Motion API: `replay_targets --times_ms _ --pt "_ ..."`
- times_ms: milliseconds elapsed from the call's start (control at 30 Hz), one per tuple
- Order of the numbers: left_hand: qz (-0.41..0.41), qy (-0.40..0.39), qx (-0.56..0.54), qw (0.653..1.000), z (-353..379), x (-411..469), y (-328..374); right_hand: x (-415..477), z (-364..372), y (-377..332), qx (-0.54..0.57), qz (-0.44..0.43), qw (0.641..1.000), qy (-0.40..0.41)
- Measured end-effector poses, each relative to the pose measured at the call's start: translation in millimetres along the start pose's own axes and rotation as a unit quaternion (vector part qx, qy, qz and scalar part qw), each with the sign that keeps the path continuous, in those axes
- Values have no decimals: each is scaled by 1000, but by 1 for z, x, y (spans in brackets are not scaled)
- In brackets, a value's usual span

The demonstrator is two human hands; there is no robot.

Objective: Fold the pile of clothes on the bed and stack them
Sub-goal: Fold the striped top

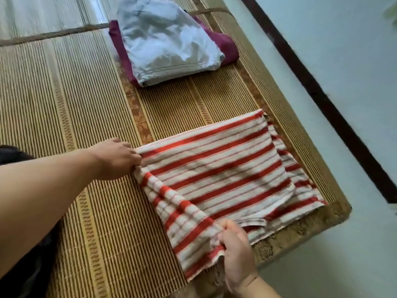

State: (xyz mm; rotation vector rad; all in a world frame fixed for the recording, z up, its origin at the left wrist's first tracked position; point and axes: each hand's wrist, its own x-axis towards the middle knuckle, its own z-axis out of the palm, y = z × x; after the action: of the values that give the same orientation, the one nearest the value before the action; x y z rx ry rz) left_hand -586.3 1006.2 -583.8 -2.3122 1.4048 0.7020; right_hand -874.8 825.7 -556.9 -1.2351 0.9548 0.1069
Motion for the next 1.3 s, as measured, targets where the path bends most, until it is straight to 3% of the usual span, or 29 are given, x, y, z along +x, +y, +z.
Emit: replay_targets --times_ms 133,233,367,567,733,800,933,1033,1133,1200,1300 --pt "-4 -64 -198 978 -61 15 14 14 -56 -28 1 -46 993 112" --pt "48 -110 -157 980 -109 43 34 22 -100 -46 40 -83 980 175" --pt "66 -7 -41 997 -187 96 69 35 -163 -62 91 -96 958 256" --pt "20 115 -214 970 -236 200 130 78 -242 -52 -29 -23 934 355" --pt "-63 64 -275 957 -191 263 165 114 -265 -34 -120 74 957 252" --pt "-81 55 -307 947 -178 269 170 116 -266 -34 -183 52 946 263" --pt "-94 99 -442 887 -189 270 168 115 -269 -33 -220 12 917 331" --pt "-91 100 -459 878 -199 276 176 117 -266 -39 -268 0 910 316" --pt "-124 118 -260 950 -186 282 186 125 -255 -47 -447 -107 833 308" --pt "-107 184 -114 970 -171 275 188 138 -237 -59 -529 -200 780 267" --pt "-26 169 -53 984 -141 257 193 175 -207 -76 -574 -256 772 96"
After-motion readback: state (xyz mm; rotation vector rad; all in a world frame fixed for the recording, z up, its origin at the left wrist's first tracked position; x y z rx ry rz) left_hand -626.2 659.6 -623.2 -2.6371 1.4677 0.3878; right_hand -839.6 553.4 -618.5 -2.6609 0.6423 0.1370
